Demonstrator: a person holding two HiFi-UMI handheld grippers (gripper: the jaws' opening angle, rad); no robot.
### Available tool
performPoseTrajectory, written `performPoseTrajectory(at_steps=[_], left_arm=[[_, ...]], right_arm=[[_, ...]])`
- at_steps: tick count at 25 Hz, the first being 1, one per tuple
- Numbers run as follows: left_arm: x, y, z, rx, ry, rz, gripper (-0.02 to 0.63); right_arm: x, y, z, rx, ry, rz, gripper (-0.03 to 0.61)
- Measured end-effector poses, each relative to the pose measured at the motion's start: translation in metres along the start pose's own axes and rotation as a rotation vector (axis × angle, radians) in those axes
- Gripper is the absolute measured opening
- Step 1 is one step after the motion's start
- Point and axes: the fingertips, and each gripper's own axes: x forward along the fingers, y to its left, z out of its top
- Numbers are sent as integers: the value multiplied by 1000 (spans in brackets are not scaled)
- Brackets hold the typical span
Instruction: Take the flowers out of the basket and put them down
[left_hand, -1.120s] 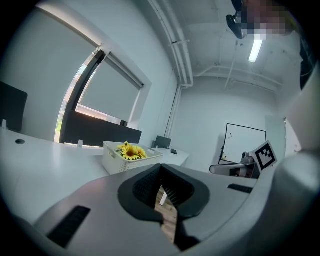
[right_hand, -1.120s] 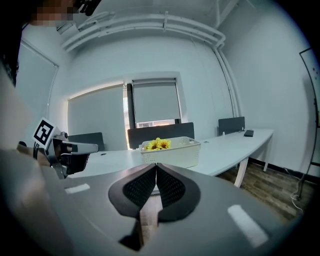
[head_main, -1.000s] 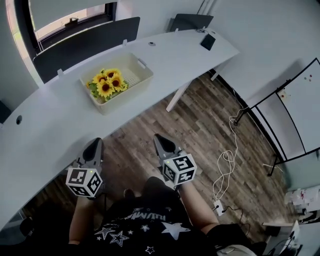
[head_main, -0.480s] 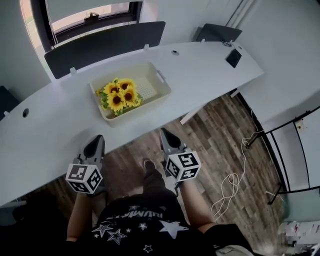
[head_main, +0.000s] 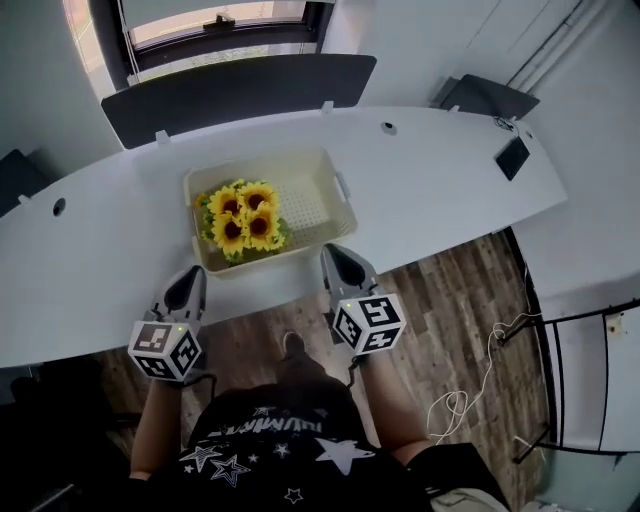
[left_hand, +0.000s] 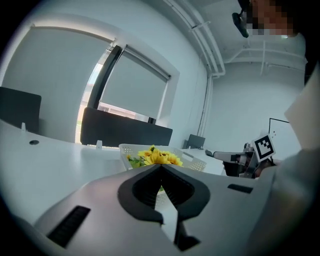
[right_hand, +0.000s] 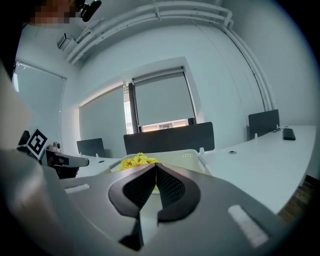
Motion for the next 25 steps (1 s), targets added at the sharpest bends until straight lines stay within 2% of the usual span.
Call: performPoseTrajectory(at_steps=[6, 18, 23, 24, 25], left_arm=[[19, 11, -11, 0, 88, 134, 9], [31, 28, -8, 9, 93, 384, 11], [27, 38, -15, -30, 94, 440, 14], [27, 39, -17, -40, 95, 437, 26], [27, 39, -19, -51, 101, 426, 70]], right_arm=[[24, -21, 3, -29, 31, 85, 3], [57, -55, 18, -71, 50, 237, 3], [72, -51, 14, -137, 104, 270, 3], [75, -50, 13, -142, 113, 275, 3], [78, -48, 12, -140, 116, 279, 3]])
